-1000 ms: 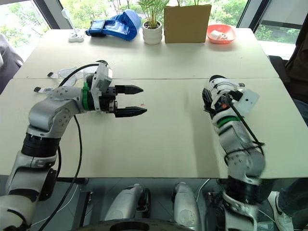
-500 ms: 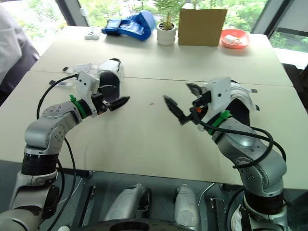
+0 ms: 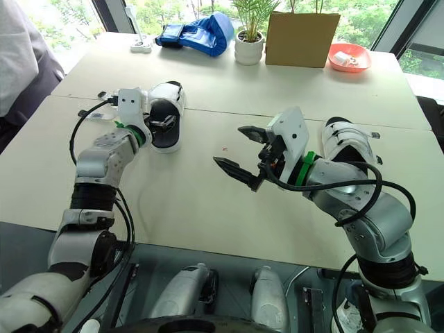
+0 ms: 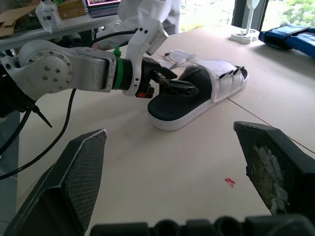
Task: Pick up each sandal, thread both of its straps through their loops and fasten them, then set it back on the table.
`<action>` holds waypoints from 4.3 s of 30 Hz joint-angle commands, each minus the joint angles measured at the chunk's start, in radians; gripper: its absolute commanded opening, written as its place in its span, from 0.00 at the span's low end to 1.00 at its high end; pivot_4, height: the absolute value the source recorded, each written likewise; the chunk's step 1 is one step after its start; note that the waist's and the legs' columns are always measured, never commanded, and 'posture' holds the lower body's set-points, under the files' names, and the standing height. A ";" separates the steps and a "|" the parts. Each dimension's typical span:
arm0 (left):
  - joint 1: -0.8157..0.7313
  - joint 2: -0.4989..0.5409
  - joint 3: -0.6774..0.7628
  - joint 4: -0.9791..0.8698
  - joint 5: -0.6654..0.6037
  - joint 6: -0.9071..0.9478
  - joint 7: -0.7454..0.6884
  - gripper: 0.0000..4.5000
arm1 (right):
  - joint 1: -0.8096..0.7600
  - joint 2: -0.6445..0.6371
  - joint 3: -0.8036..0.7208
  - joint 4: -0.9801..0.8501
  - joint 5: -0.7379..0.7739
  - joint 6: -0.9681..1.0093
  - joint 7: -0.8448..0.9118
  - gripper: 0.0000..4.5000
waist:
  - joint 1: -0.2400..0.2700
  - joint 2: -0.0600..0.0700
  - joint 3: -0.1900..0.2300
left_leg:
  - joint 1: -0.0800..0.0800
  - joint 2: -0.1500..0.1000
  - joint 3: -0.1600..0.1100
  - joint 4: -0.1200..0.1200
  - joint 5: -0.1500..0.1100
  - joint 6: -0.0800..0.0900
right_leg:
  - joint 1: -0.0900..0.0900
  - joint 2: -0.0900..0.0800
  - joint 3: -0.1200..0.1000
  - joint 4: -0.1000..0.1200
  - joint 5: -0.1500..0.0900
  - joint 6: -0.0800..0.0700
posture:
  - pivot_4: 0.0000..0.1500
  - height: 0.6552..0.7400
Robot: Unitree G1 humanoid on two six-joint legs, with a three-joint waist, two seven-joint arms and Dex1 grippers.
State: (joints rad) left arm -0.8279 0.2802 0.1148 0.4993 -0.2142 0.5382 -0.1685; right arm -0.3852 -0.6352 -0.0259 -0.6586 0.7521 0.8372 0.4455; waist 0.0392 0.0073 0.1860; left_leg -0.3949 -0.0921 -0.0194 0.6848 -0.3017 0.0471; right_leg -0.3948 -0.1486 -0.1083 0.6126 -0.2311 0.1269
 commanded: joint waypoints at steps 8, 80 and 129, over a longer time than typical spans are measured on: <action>-0.213 -0.081 0.034 0.330 0.027 -0.195 0.007 1.00 | 0.042 0.031 -0.037 -0.071 -0.004 -0.003 -0.079 0.99 | 0.005 -0.001 0.000 | 0.000 -0.001 0.000 0.000 0.000 0.000 | 0.001 -0.001 -0.001 0.000 0.000 0.000 | 1.00 0.78; 0.277 0.303 -0.329 -0.423 -0.047 -0.216 -1.177 0.01 | 0.430 -0.191 -0.255 -0.181 0.119 -0.085 0.144 1.00 | -0.025 -0.009 -0.003 | 0.000 0.054 0.091 0.012 -0.014 0.009 | -0.031 0.018 0.021 0.000 0.022 -0.020 | 1.00 0.77; 0.298 0.215 -0.353 -0.559 -0.322 0.221 -0.977 0.01 | 0.439 -0.281 -0.283 -0.181 0.152 -0.129 0.351 1.00 | 0.000 -0.009 -0.003 | -0.006 0.052 0.087 0.015 -0.014 0.009 | -0.031 0.016 0.017 -0.001 0.023 -0.019 | 1.00 0.77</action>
State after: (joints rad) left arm -0.5251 0.4950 -0.3109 -0.0544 -0.5154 0.7566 -1.1904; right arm 0.0471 -0.9036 -0.2658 -0.8059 0.8808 0.7336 0.7705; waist 0.0395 -0.0020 0.1831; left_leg -0.4008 -0.0397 0.0669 0.7005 -0.3162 0.0563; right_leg -0.4261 -0.1327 -0.0913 0.6116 -0.2083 0.1081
